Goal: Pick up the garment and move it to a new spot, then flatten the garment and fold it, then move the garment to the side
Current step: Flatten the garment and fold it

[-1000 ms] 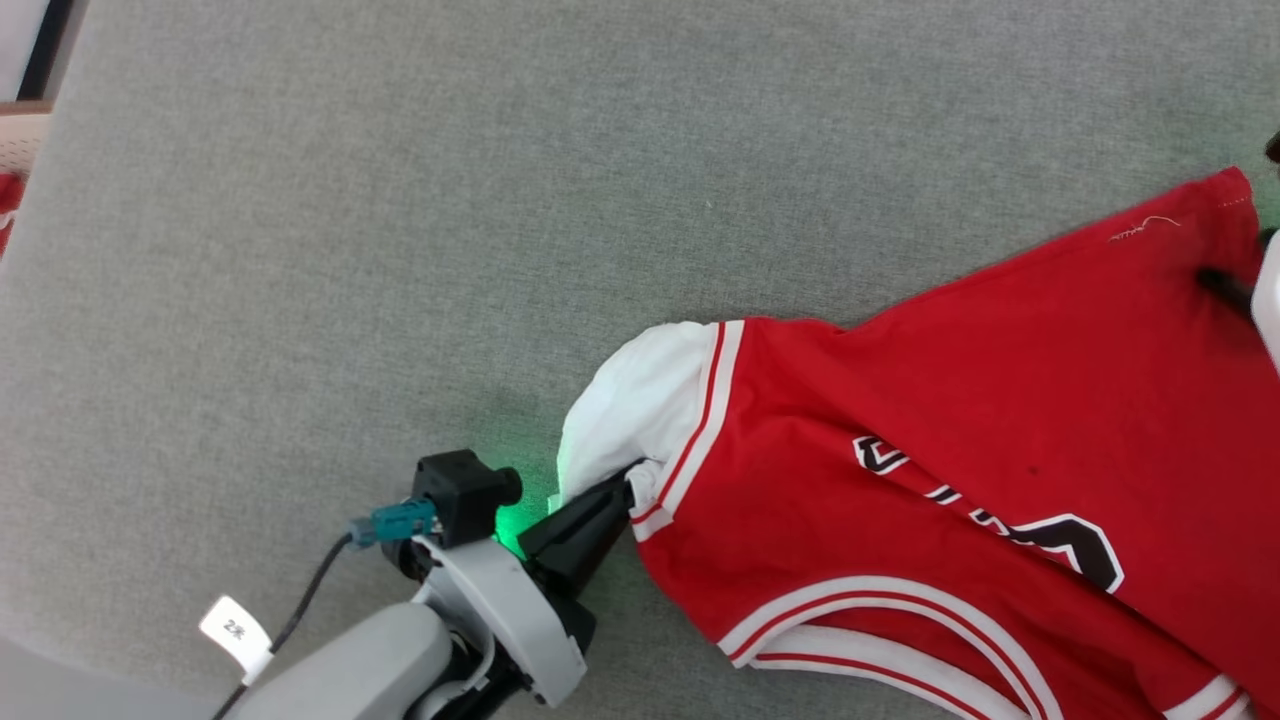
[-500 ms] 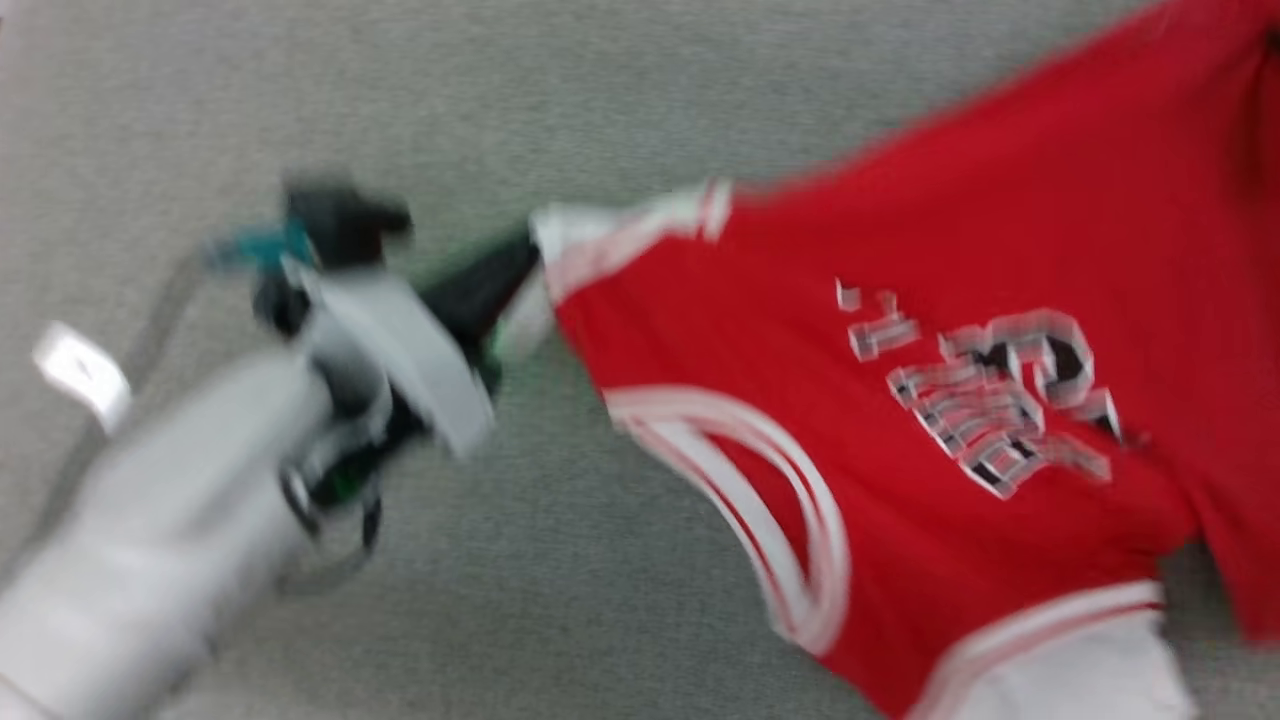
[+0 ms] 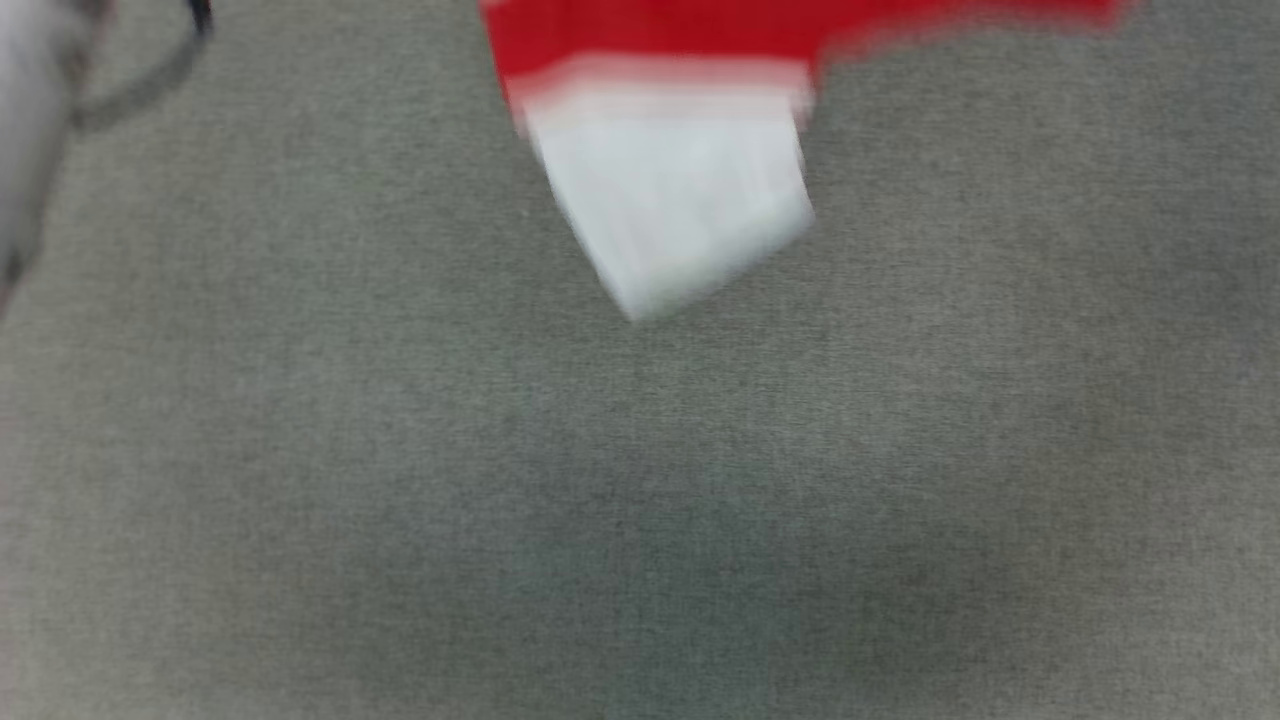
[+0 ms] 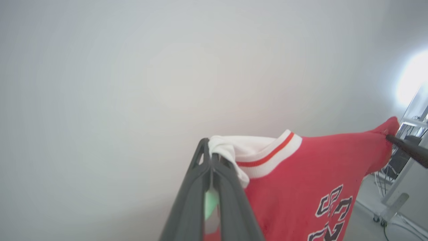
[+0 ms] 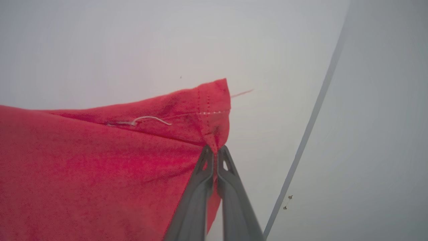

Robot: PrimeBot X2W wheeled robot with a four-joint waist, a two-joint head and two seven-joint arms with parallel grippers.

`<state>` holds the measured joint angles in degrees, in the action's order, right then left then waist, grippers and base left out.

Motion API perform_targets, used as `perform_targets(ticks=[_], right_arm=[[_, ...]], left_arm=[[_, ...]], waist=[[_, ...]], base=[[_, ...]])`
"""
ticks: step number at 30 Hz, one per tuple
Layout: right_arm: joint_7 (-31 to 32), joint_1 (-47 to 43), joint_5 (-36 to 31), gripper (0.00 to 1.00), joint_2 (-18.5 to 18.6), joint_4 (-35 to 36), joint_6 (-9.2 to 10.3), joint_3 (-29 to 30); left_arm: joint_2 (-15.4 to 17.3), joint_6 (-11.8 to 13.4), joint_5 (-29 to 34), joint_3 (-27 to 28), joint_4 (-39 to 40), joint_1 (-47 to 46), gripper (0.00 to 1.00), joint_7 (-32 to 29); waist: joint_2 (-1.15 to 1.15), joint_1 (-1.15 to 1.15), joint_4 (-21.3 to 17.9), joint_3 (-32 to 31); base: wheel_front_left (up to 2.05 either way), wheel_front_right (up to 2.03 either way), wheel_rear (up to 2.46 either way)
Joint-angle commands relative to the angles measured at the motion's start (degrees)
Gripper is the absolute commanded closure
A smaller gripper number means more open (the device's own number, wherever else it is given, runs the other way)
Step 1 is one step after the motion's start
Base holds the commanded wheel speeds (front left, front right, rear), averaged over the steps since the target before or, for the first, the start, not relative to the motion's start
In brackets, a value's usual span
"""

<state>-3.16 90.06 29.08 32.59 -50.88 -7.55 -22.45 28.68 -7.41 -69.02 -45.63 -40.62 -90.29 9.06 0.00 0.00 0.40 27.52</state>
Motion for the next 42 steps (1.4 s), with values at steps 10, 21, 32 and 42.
perform_targets(ticks=[10, 21, 32, 42], right_arm=[[-7.03, -0.52, -1.52, 1.0, -2.71, -7.43, 0.15, 1.18], [-8.16, -24.97, 9.77, 1.0, 0.15, 2.6, 0.12, -10.03], [-7.64, -51.67, 19.54, 1.0, 8.7, 20.69, 0.12, -9.39], [-1.83, -72.18, 18.09, 1.0, 12.65, 36.91, 0.12, -0.22]], left_arm=[[-2.41, 0.03, -2.7, 0.53, -2.99, -1.17, 1.0, 4.7], [2.11, 0.01, -9.36, -0.71, 13.49, 29.74, 1.0, 6.16], [6.98, 0.01, -3.25, 6.98, 33.73, 59.27, 1.0, 6.09], [12.14, 0.28, 1.23, 10.39, 46.3, 79.99, 1.0, 6.09]], waist=[[0.0, 0.0, -1.31, -0.64], [0.0, 0.0, -1.07, -2.38], [0.0, 0.0, -1.58, -6.42], [0.0, 0.0, -2.09, -9.49]], base=[[0.0, 0.0, 0.0], [0.0, 0.0, 0.0], [0.0, 0.0, 0.0], [0.0, 0.0, 0.0]])
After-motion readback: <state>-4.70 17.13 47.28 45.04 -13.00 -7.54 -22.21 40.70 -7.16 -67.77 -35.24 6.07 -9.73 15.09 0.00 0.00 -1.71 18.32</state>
